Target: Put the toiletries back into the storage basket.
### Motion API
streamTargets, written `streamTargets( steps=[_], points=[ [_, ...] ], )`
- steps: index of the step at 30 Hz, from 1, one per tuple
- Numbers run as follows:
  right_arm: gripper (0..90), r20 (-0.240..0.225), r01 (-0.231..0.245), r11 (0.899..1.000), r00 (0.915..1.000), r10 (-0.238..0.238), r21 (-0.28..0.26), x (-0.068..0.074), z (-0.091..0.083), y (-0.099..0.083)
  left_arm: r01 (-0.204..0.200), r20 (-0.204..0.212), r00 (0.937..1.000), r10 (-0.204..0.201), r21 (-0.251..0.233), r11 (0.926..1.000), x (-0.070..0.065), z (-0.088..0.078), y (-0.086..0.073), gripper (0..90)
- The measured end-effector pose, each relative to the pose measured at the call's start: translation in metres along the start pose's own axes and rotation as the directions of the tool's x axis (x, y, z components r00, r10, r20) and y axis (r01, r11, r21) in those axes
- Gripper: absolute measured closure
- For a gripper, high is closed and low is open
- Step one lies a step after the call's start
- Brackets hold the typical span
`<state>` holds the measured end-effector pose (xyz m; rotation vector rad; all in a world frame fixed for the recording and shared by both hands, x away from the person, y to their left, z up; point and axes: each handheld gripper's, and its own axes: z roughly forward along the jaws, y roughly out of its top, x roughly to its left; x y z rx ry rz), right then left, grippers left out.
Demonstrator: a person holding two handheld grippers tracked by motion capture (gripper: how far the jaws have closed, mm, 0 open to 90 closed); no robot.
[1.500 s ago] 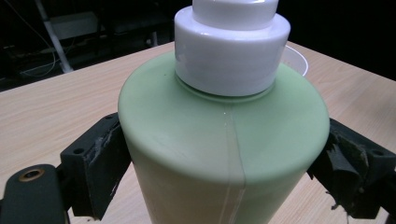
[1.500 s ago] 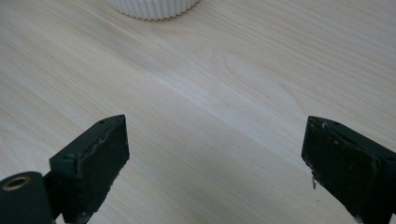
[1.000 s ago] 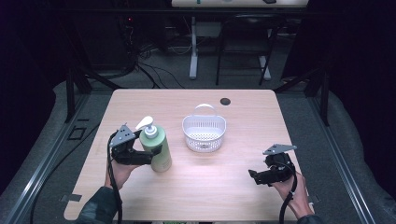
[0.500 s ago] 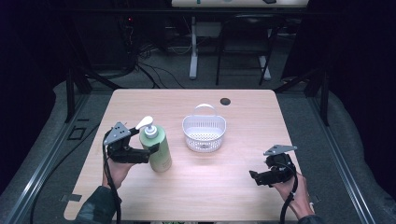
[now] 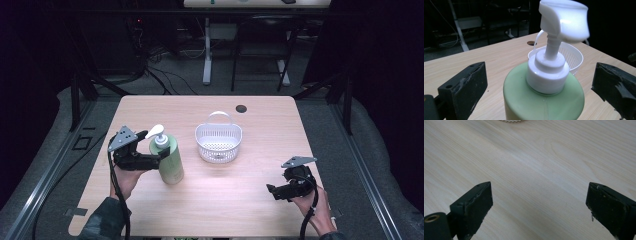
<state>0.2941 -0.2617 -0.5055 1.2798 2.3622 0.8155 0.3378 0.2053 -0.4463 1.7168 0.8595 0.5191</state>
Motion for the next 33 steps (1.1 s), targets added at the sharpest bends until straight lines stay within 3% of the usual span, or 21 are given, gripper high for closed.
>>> streamTargets(
  steps=[15, 22, 23, 25, 33],
  points=[
    [6.8, 0.006, -0.002, 1.000, 1.0000, 0.002, 0.003, -0.001, -0.002, -0.003, -0.007, -0.003, 1.0000, 0.007, -0.047, 0.9989, -0.001, 0.005, 0.010, 0.8],
    [7.1, 0.006, -0.001, 1.000, 1.0000, 0.001, 0.003, 0.000, -0.002, -0.003, 0.002, 0.021, 0.9998, 0.000, -0.090, 0.9959, -0.002, 0.001, 0.011, 23.5],
    [7.1, 0.008, -0.001, 1.000, 1.0000, 0.001, 0.003, 0.000, -0.002, -0.003, -0.001, 0.019, 0.9998, 0.003, -0.094, 0.9956, -0.003, 0.000, 0.011, 23.5],
    [7.2, 0.010, -0.001, 1.000, 0.9999, 0.001, 0.003, 0.000, -0.003, -0.002, -0.008, 0.022, 0.9997, 0.011, -0.104, 0.9946, -0.004, 0.000, 0.011, 33.1],
    [7.9, 0.012, 0.002, 1.000, 0.9999, -0.002, 0.007, 0.000, -0.002, -0.002, 0.011, 0.030, 0.9995, -0.007, -0.128, 0.9918, -0.003, -0.003, 0.010, 50.5]
  ],
)
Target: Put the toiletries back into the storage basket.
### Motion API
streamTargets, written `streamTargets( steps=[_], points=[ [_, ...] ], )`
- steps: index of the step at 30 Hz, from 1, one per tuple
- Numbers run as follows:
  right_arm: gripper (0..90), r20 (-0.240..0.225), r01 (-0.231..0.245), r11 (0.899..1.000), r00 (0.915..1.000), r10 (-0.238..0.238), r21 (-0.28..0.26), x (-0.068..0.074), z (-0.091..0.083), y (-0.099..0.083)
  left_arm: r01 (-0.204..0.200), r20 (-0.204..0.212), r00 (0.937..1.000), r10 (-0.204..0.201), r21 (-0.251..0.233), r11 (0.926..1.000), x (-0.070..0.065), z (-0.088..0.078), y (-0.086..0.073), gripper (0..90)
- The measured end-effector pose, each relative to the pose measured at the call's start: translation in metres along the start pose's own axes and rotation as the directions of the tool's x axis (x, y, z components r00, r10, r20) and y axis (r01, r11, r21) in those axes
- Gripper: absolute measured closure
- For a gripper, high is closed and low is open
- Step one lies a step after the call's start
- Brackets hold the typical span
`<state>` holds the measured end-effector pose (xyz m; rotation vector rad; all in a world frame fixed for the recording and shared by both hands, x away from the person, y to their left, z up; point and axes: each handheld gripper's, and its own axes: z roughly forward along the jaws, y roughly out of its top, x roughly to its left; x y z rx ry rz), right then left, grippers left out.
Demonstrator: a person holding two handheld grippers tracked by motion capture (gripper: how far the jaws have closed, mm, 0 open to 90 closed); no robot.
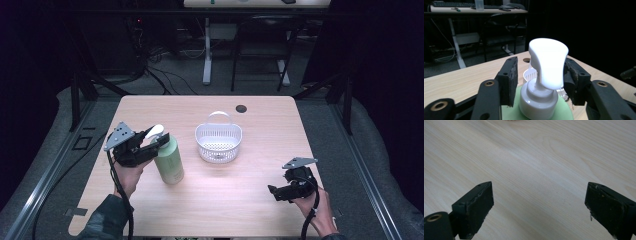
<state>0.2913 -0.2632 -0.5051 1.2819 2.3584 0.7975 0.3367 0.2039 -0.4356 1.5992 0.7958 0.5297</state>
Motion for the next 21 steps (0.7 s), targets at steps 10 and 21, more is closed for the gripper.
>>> streamTargets(
  steps=[10, 21],
  points=[
    [7.9, 0.004, 0.003, 1.000, 1.0000, -0.003, 0.002, 0.0002, 0.0001, 0.0001, 0.010, 0.008, 0.9999, -0.009, -0.035, 0.9993, 0.0003, -0.0019, -0.0001, 60.4],
    [8.0, 0.004, 0.006, 1.000, 1.0000, -0.006, 0.004, 0.0004, 0.0005, 0.0002, -0.002, 0.021, 0.9998, 0.003, -0.048, 0.9988, -0.0004, -0.0028, 0.0001, 66.4]
  ],
)
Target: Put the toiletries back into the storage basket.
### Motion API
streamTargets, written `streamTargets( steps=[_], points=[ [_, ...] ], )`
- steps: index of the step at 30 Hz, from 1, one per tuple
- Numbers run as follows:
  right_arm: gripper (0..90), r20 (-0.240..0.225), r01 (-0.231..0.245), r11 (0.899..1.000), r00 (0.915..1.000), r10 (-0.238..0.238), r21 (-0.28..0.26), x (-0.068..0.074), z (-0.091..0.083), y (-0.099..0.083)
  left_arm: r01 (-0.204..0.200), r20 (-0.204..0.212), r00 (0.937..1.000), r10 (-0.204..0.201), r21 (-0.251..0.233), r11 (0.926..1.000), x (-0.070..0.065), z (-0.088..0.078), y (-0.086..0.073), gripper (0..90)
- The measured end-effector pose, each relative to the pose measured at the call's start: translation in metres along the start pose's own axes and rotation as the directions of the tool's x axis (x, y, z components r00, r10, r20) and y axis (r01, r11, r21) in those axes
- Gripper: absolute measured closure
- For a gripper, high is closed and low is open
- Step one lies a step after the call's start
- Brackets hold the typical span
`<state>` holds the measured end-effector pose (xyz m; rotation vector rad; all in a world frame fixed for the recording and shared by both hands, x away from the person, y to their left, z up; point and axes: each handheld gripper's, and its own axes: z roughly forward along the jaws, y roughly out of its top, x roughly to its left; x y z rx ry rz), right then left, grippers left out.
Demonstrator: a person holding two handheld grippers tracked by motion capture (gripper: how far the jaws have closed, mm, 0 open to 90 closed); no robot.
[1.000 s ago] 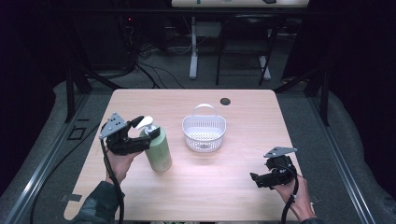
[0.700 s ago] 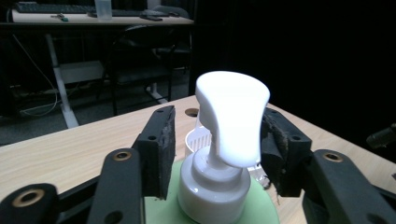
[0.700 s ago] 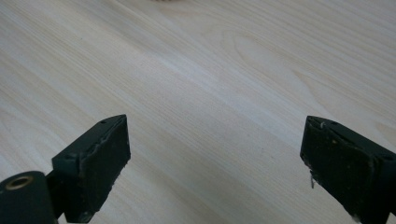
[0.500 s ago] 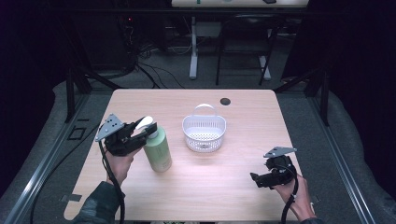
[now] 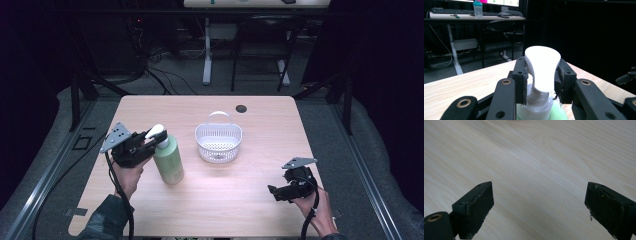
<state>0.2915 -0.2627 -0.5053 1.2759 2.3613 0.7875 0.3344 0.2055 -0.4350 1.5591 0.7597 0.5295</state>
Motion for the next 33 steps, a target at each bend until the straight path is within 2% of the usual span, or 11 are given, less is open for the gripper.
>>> streamTargets(
  steps=[4, 13, 33],
  points=[
    [8.0, 0.002, -0.001, 1.000, 1.0000, 0.001, 0.000, 0.0000, -0.0001, -0.0001, 0.005, 0.006, 1.0000, -0.005, -0.004, 1.0000, 0.0010, -0.0001, -0.0007, 66.8],
    [8.1, 0.004, 0.000, 1.000, 1.0000, 0.000, 0.000, 0.0003, 0.0004, 0.0000, -0.024, -0.010, 0.9997, 0.024, 0.002, 0.9997, -0.0007, -0.0002, 0.0004, 67.2],
    [8.0, 0.005, 0.001, 1.000, 1.0000, -0.001, -0.001, 0.0001, 0.0001, -0.0003, -0.034, -0.026, 0.9991, 0.034, 0.009, 0.9994, -0.0023, -0.0008, 0.0055, 67.2]
  ],
)
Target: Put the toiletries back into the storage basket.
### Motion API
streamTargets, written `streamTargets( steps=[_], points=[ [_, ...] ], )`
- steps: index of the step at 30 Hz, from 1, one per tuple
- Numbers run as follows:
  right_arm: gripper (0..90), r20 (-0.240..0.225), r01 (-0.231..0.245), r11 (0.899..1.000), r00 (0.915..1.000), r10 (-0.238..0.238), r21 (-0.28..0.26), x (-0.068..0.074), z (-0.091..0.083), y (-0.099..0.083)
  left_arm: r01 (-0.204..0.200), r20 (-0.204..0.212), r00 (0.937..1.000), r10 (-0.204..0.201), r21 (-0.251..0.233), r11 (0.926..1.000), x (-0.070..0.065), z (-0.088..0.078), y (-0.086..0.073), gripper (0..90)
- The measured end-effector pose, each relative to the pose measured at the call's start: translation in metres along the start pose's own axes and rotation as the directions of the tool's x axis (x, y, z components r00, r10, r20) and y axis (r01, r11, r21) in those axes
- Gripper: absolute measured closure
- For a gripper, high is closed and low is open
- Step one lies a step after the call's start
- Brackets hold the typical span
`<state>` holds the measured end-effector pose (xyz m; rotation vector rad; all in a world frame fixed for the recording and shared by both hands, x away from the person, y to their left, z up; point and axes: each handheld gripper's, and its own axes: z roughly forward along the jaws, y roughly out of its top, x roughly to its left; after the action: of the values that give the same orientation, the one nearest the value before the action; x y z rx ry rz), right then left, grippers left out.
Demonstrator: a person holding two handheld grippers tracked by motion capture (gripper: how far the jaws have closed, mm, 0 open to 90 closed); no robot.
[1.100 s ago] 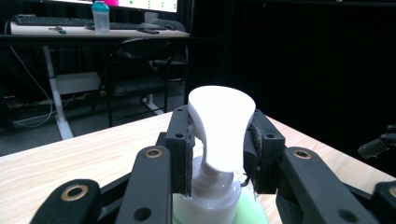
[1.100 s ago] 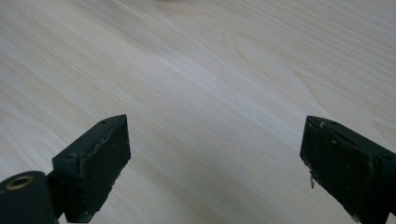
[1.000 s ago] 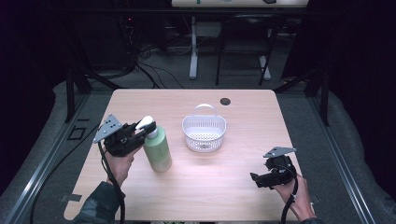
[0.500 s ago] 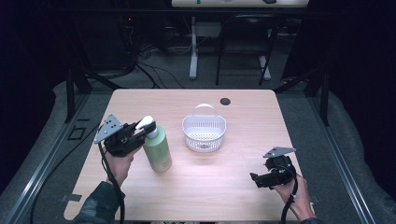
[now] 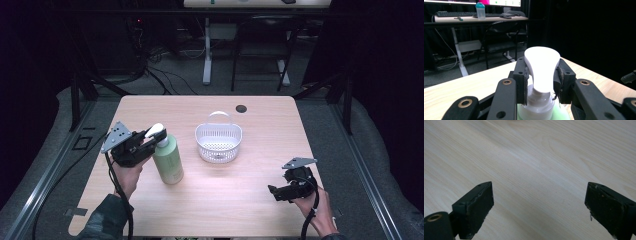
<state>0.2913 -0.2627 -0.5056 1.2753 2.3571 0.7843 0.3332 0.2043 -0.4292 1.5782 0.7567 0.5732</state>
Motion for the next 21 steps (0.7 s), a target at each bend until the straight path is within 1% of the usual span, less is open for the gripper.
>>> streamTargets(
  steps=[6, 12, 21],
  points=[
    [8.0, -0.002, 0.004, 1.000, 1.0000, -0.004, 0.001, 0.000, 0.000, 0.000, -0.002, 0.007, 1.0000, 0.002, 0.003, 1.0000, -0.002, -0.001, 0.005, 67.2],
    [8.0, -0.002, 0.001, 1.000, 1.0000, -0.001, 0.002, 0.000, 0.000, 0.000, 0.001, 0.000, 1.0000, -0.001, 0.003, 1.0000, -0.003, -0.003, 0.009, 67.3],
    [8.0, -0.005, 0.007, 1.000, 1.0000, -0.006, 0.006, 0.000, 0.001, 0.000, -0.001, 0.006, 1.0000, 0.001, 0.008, 1.0000, -0.003, -0.004, 0.014, 67.2]
  ],
)
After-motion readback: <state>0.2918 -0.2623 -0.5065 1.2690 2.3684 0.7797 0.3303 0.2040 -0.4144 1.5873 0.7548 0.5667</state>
